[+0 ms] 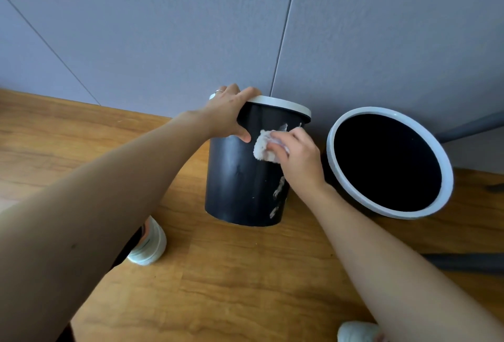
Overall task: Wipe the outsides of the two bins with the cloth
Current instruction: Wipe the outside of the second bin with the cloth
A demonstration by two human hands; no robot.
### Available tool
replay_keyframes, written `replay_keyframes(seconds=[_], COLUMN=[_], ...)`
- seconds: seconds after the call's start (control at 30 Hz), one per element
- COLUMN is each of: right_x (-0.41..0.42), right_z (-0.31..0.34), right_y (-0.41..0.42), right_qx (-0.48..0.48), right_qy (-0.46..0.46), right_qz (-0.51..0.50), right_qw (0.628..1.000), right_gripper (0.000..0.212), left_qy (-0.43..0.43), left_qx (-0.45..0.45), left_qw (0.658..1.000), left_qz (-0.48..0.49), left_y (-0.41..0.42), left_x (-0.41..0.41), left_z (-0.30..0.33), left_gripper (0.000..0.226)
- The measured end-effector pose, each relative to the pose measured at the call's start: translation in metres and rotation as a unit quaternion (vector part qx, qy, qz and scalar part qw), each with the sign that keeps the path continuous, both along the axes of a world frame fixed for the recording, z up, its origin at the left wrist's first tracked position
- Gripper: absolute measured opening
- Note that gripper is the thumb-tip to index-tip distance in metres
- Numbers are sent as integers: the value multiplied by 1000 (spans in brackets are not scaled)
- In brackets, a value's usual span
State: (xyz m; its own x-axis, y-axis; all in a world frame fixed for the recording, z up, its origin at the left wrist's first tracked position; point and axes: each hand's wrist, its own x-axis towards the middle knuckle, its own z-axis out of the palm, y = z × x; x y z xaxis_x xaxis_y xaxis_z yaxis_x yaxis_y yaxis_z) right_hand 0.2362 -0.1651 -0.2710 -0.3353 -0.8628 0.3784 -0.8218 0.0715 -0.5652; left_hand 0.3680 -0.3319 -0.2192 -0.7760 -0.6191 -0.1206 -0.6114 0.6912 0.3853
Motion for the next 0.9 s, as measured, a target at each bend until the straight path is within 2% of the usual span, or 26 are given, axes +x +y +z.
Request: replay_keyframes(seconds=[0.1,0.27,0.33,0.53,0.6,0.77,0.9], right_x=[5,12,7,-8,-4,6,-2], right_z=[-1,-17,-12,23,25,12,22], right_y=[7,46,38,-16,-17,17,2], right_qx=[2,44,44,6,5,35,13], right_qy=[27,86,79,24,27,81,103], right_qz=[25,162,147,-28,-56,50,36], right_qw=[999,982,985,999,998,995,994], right_gripper=[22,17,15,19,21,24,21], left_qy=[6,11,8,16,21,20,16], left_qx=[-3,-12,-17,-24,-25,-20,-18], left_qw=[1000,1000,1000,999,999,999,1000], left_qz=[-3,-19,-17,-18,-20,-19,-20], left_y=[-1,1,1,3,3,3,5], left_x=[2,0,0,5,5,4,3], left_z=[-1,-4,-4,-5,-5,-7,-7], left_gripper=[91,92,92,94,94,93,94])
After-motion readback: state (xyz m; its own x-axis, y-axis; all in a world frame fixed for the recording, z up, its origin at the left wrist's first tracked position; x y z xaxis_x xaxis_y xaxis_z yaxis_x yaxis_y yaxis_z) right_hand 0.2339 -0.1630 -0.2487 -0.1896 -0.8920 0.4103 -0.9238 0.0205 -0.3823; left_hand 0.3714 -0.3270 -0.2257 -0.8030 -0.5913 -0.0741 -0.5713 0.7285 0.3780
